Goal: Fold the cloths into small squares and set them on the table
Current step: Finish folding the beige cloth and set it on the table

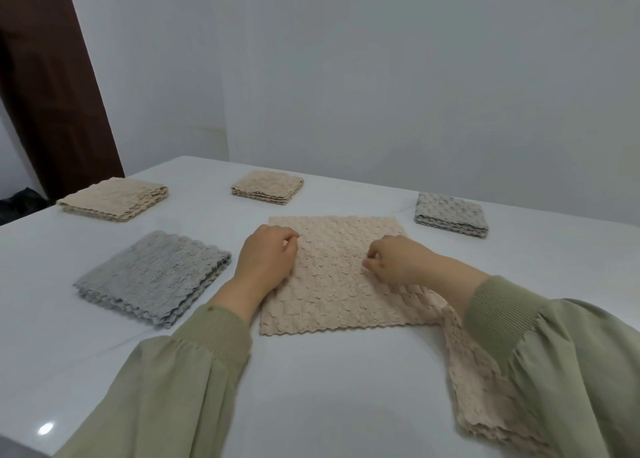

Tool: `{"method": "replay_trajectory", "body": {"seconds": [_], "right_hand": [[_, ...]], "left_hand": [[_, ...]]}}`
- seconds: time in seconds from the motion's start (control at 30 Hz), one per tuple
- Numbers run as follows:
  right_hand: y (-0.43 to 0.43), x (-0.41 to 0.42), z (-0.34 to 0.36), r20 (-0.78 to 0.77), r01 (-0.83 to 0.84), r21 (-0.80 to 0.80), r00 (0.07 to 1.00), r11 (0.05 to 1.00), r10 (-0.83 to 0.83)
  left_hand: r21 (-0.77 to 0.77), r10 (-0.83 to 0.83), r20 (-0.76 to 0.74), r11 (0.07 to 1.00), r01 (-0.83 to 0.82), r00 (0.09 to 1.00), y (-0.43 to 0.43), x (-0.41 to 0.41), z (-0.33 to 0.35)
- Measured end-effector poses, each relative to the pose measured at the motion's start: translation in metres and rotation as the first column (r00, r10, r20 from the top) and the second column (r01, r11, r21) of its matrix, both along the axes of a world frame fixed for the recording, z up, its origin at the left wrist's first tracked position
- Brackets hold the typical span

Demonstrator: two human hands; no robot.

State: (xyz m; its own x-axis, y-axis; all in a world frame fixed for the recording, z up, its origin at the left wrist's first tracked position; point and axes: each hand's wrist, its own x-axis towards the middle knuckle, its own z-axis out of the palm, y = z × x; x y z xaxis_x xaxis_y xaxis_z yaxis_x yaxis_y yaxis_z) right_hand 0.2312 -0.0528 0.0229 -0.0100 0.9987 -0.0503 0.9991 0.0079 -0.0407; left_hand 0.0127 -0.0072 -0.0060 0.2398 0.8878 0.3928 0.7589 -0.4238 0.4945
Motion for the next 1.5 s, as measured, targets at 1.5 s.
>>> {"method": "replay_trajectory", "body": {"seconds": [1.5], "right_hand": [[0.096, 0.071, -0.015, -0.757, 0.555, 0.257, 0.625, 0.791, -0.192]], "left_hand": [[-0.109, 0.265, 0.582, 0.962, -0.248, 0.769, 0.086, 0.019, -0.001]]}}
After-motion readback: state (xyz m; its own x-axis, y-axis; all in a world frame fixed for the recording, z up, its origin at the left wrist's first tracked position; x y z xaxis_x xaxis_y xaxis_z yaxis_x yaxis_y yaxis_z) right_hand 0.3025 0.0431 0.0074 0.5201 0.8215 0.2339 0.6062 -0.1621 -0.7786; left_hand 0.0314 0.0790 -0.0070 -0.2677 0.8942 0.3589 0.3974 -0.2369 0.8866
